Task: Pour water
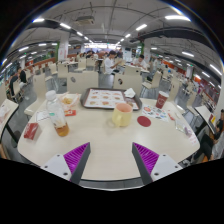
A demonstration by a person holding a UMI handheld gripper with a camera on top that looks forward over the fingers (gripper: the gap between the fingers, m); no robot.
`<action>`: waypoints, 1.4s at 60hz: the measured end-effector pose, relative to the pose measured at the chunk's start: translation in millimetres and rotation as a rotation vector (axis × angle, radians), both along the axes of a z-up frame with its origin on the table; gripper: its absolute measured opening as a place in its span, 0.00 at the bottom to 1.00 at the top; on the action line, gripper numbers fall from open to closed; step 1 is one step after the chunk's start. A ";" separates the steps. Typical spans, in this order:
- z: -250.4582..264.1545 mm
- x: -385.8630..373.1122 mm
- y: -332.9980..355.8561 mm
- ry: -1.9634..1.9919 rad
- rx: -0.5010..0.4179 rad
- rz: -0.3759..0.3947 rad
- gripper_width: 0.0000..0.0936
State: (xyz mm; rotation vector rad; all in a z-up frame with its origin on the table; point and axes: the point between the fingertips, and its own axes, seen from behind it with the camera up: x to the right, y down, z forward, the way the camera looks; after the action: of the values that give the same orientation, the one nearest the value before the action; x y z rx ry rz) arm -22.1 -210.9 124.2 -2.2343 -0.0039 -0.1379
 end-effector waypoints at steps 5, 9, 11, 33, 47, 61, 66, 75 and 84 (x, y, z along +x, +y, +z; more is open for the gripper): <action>-6.6 -56.7 7.3 0.048 0.029 0.060 0.91; -10.1 -100.5 19.7 0.080 0.060 0.104 0.91; -11.9 -121.2 26.4 0.094 0.073 0.125 0.91; -30.6 -216.3 143.8 0.155 0.215 0.135 0.88; -42.4 -226.5 180.9 0.123 0.259 0.133 0.56; -40.3 -229.3 178.9 0.126 0.233 0.165 0.45; -16.7 -223.0 180.4 0.206 0.244 0.145 0.45; 56.2 -204.8 193.1 0.536 0.282 0.084 0.45; 112.3 -159.8 222.4 1.032 0.294 -0.029 0.45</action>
State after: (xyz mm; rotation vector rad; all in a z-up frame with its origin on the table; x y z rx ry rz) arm -181.9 11.5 236.5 -1.7837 0.5639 0.9374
